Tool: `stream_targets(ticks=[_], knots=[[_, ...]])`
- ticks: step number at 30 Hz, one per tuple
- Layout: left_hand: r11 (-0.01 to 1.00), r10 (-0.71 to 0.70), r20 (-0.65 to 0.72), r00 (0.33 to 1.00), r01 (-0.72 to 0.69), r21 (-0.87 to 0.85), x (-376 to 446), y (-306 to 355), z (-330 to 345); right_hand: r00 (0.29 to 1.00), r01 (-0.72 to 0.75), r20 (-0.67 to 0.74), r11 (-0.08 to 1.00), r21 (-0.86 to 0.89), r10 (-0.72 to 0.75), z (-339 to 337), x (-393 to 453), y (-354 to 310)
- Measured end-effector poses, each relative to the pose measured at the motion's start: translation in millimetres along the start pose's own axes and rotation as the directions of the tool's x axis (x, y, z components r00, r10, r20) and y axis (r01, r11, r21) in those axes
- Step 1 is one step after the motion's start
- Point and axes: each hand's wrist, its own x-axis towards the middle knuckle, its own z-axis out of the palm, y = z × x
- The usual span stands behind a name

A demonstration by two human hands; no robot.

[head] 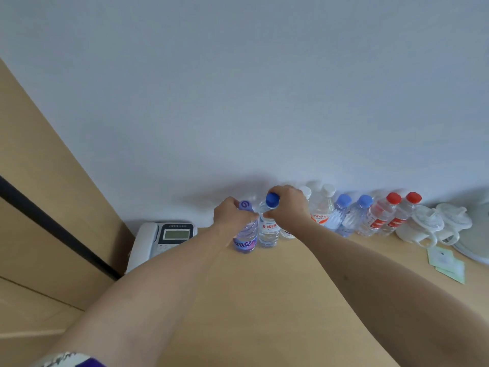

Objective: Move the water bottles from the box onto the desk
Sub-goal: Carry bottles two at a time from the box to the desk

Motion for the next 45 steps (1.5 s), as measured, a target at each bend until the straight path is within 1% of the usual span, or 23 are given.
stream_targets(ticks=[3,6,9,12,16,19,26,31,35,41,43,45], knots=[[1.000,0.019,-0.005,1.000,-0.019,0.020,7.2,4.1,-1.6,0.999,-0.033,-0.035,0.999,-0.003,0.033,2.0,2.8,0.8],[0.999,0.040,-0.042,0.998,-0.039,0.038,9.4,7.1,-0.6,0.998,-0.031,-0.056,0.999,-0.014,0.031,2.4,6.2,1.8],[0.997,0.045,-0.103,0.994,-0.038,0.065,8.8,10.3,3.3,0.999,-0.025,-0.044,0.999,-0.037,0.024,2.4,11.6,3.4],[0.993,0.046,-0.128,0.991,-0.031,0.115,6.1,17.3,7.9,1.000,-0.013,-0.021,0.997,-0.071,0.011,0.3,18.2,3.8],[0.989,0.066,-0.072,0.995,-0.055,0.139,3.2,22.0,10.8,1.000,0.011,0.010,0.996,-0.093,-0.010,-1.0,24.3,3.4],[0.973,0.109,-0.043,0.993,-0.097,0.209,2.0,24.2,6.3,1.000,0.017,0.014,0.994,-0.105,-0.016,-0.3,24.5,3.1],[0.981,0.088,-0.179,0.980,-0.054,0.186,1.1,23.4,6.7,0.999,0.033,0.024,0.992,-0.125,-0.030,1.6,24.3,4.3],[0.986,0.081,-0.234,0.969,-0.043,0.163,-1.0,22.3,13.4,1.000,0.025,0.011,0.991,-0.129,-0.024,3.5,24.4,4.4],[0.985,0.058,-0.208,0.976,-0.022,0.171,-1.0,24.9,15.2,1.000,0.024,0.007,0.990,-0.139,-0.023,5.3,23.0,5.0],[0.992,0.015,-0.095,0.995,-0.003,0.130,-4.4,29.4,1.9,0.999,0.025,0.046,0.989,-0.148,-0.018,4.0,19.8,0.1],[0.985,0.051,-0.076,0.996,-0.037,0.171,-6.3,28.6,-3.3,0.999,0.009,0.055,0.990,-0.138,-0.002,1.9,19.1,-1.3],[0.966,0.140,-0.075,0.987,-0.120,0.231,-9.3,28.4,-8.0,0.999,-0.004,0.033,0.994,-0.107,0.008,-0.2,17.2,-1.6]])
